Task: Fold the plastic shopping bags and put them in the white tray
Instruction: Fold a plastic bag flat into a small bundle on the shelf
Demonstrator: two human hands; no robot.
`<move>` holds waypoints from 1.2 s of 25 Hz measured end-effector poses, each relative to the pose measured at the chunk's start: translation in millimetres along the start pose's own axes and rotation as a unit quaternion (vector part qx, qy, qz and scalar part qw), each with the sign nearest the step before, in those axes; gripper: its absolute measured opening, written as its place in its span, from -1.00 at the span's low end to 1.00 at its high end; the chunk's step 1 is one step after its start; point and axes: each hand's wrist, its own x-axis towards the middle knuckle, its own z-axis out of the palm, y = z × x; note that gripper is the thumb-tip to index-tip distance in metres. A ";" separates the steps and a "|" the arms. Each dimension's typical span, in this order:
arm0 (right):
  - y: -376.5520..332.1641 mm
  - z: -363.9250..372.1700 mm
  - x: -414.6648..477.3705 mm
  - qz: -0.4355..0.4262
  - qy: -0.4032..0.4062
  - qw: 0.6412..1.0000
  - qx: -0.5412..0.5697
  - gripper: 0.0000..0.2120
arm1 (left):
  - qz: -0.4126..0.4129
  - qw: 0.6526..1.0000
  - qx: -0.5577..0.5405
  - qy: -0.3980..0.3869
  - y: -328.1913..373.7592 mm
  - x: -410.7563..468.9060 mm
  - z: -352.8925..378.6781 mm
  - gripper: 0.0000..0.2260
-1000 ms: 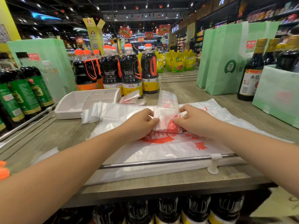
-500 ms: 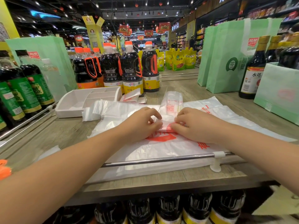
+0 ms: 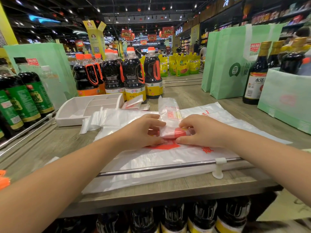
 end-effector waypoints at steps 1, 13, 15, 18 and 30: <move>0.5 -0.1 -0.5 -0.001 0.009 1.000 0.016 -0.43 | 0.008 1.000 -0.014 0.008 -0.4 -0.1 0.9 -0.54; 8.5 2.3 2.6 -0.034 0.057 0.998 0.024 -0.87 | 0.013 0.999 0.032 0.011 -3.7 -4.9 2.8 -0.80; 11.3 0.8 2.7 -0.010 0.068 0.996 0.062 -0.93 | 0.010 1.000 0.005 0.007 -6.6 -4.3 3.5 -0.85; 13.4 0.3 2.7 0.019 0.069 0.992 0.105 -0.88 | 0.010 1.000 -0.007 -0.015 -7.6 -4.4 4.5 -0.83; 6.3 -1.5 -3.5 0.000 0.045 0.996 0.082 -0.88 | 0.036 0.997 0.061 -0.028 -8.7 0.1 8.6 -0.78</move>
